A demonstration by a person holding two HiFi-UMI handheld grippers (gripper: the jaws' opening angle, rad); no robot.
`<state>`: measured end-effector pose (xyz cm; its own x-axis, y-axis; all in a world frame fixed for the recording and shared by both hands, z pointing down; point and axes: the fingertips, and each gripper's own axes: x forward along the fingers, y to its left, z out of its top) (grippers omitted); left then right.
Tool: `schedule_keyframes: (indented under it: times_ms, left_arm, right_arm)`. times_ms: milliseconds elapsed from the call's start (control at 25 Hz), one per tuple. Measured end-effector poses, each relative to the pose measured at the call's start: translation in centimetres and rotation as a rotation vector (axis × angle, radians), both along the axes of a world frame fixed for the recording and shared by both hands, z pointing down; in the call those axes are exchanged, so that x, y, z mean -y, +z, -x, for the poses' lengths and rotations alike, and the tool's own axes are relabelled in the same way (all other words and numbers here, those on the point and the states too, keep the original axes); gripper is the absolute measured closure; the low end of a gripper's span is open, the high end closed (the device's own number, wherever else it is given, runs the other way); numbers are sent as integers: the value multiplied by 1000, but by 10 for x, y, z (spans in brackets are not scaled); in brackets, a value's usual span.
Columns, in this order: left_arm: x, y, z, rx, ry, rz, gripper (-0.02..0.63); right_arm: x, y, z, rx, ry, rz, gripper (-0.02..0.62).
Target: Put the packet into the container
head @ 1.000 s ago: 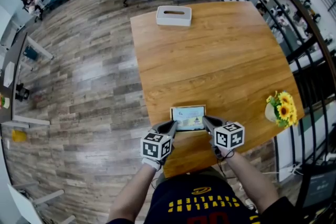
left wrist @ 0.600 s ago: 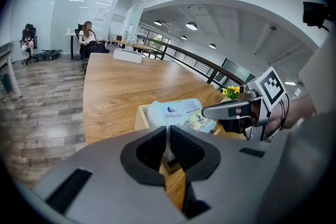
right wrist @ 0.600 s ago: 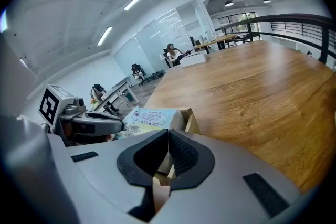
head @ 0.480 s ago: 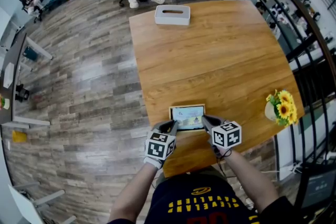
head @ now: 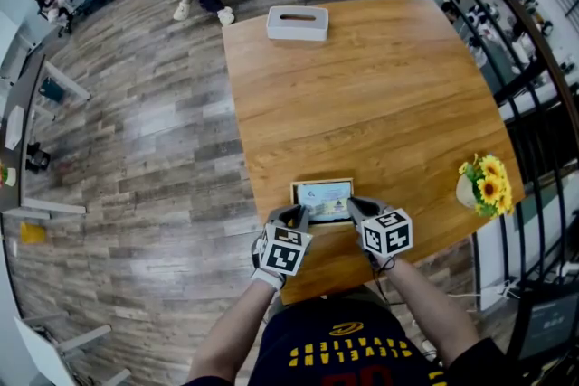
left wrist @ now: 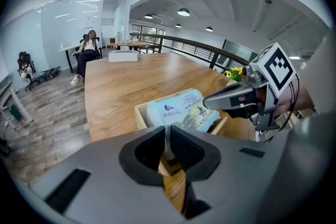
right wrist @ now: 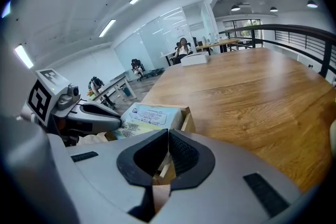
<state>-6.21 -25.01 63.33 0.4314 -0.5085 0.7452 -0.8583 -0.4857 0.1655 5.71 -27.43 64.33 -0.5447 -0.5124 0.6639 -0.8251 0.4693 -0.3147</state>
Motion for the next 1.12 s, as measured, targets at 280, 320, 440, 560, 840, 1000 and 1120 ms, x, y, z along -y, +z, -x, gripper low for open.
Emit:
schedule_keyframes:
  times_ms: [280, 320, 440, 560, 840, 1000, 1120]
  left_arm:
    - [0, -4, 4, -7, -12, 1, 571]
    - [0, -5, 5, -8, -18, -1, 569]
    - [0, -8, 10, -14, -41, -10, 568]
    - [0, -11, 12, -22, -53, -15, 554]
    - [-7, -22, 5, -65, -57, -28, 554]
    - [-8, -31, 3, -90, -57, -40, 543]
    - [-9, -35, 4, -103, -62, -43, 543]
  right_arm:
    - [0, -1, 3, -9, -2, 10, 583]
    - [0, -2, 4, -13, -5, 9, 583]
    - [0, -2, 6, -25, -13, 3, 583]
    - [1, -2, 6, -33, -12, -1, 583]
    - [0, -1, 5, -83, -25, -16, 581]
    - [2, -6, 3, -113, -4, -47, 570]
    - [5, -13, 1, -115, 16, -70, 534]
